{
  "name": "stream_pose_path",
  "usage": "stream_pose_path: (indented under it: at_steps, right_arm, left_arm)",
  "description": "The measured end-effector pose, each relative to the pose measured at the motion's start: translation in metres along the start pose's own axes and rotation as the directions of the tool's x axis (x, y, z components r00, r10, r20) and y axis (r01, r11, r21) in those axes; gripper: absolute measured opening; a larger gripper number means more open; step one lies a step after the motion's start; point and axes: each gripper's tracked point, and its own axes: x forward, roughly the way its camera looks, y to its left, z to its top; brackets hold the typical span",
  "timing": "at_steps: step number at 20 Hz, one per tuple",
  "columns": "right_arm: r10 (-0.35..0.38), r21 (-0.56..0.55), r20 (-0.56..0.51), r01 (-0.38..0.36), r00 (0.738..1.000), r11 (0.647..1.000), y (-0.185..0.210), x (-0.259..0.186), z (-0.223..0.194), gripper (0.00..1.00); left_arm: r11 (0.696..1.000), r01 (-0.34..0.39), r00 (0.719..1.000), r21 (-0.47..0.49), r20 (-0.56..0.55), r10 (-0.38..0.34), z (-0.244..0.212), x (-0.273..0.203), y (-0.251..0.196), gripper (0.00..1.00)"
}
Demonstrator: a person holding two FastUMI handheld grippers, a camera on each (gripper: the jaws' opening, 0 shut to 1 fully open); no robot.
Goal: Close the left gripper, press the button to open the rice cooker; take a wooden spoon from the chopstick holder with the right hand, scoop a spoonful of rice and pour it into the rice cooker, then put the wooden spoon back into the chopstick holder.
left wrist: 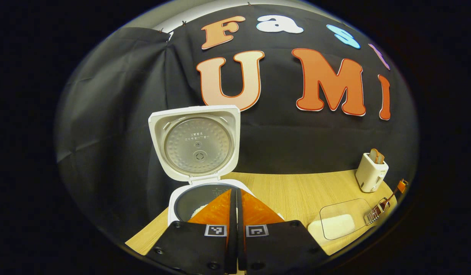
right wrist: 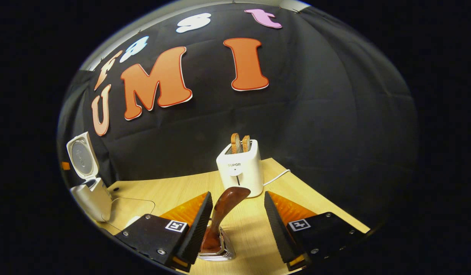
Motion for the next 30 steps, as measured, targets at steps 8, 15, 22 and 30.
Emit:
stream_pose_path:
  at_steps: [8,15,22,30]
  right_arm:
    - [0.083,0.116,0.015,-0.085,0.996,0.99,0.01,0.003,-0.002,0.5]
    - [0.127,0.229,0.058,-0.137,0.99,0.964,0.019,-0.01,-0.002,0.32]
    - [0.132,0.232,0.123,-0.158,0.984,0.96,0.032,-0.02,-0.002,0.19]
    - [0.141,0.161,0.131,-0.161,0.981,0.974,0.038,-0.043,-0.005,0.18]
  left_arm:
    - [1.0,0.01,1.0,0.013,-0.017,-0.01,-0.008,0.0,-0.004,0.11]
    - [1.0,0.019,0.999,0.007,-0.036,-0.019,-0.015,0.002,-0.008,0.12]
    - [0.999,0.039,0.998,0.004,-0.058,-0.039,-0.023,0.005,-0.013,0.12]
    - [0.998,0.059,0.995,-0.013,-0.083,-0.06,-0.034,0.012,-0.014,0.12]
